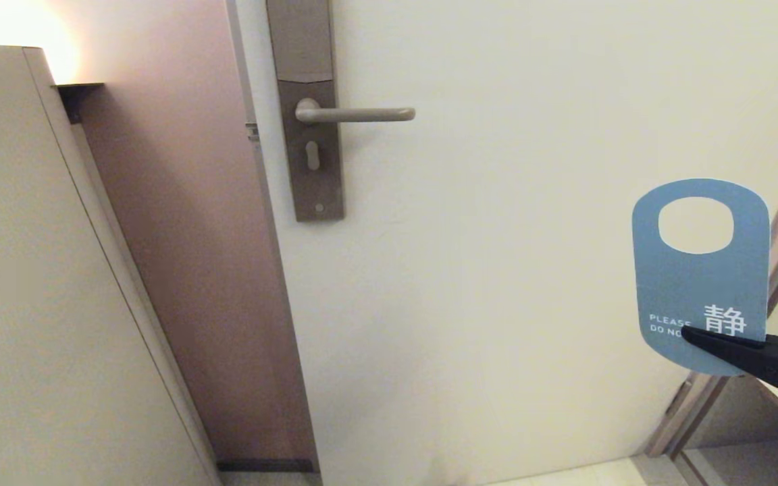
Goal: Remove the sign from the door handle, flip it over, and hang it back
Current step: Hang the sign back with the other side facing out
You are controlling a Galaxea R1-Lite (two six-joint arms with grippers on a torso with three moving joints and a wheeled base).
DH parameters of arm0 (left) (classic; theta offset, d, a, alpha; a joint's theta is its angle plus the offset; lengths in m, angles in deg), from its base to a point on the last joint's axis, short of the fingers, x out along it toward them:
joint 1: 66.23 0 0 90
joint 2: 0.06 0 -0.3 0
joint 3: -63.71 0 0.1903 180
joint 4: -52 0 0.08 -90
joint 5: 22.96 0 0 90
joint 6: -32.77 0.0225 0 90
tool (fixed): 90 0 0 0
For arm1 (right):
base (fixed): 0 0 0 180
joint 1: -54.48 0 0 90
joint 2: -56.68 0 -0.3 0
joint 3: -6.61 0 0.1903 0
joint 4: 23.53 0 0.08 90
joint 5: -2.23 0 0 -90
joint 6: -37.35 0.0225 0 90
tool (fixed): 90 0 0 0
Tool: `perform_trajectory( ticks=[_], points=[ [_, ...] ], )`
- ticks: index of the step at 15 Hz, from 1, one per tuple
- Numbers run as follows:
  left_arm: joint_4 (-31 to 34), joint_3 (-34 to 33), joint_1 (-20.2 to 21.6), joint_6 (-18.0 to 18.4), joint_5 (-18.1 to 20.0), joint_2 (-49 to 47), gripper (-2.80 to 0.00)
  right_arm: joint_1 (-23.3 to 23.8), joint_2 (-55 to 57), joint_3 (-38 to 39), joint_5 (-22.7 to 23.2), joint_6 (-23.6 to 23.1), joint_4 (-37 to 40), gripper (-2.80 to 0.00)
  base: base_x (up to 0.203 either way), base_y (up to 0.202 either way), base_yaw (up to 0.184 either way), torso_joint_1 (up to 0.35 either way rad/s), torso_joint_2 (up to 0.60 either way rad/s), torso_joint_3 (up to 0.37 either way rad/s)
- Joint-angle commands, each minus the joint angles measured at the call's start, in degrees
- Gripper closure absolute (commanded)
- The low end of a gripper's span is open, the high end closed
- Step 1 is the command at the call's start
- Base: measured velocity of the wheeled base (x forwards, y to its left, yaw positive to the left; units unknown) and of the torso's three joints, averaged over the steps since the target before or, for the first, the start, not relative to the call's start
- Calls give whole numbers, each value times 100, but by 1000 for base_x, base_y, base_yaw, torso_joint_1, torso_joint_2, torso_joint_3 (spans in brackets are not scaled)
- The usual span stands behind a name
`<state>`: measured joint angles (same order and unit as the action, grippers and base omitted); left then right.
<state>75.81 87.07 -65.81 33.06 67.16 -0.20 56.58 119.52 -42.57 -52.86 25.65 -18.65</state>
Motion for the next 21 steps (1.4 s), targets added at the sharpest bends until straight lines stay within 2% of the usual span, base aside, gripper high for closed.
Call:
perform_trajectory(
  ticks=[1, 9, 12, 21],
  points=[
    [0, 0, 2, -12, -20, 13, 0, 0, 148, -1, 16, 1, -117, 0, 0, 0, 0, 0, 0, 0],
    [0, 0, 2, -12, -20, 13, 0, -30, 1559, -58, 24, -8, -1830, 0, 0, 0, 0, 0, 0, 0],
    [0, 0, 2, -12, -20, 13, 0, -225, 2131, -372, 17, -25, -2444, 0, 0, 0, 0, 0, 0, 0],
    [0, 0, 2, -12, -20, 13, 0, -1070, 2924, -1943, 1, -24, -2478, 0, 0, 0, 0, 0, 0, 0]
  ],
)
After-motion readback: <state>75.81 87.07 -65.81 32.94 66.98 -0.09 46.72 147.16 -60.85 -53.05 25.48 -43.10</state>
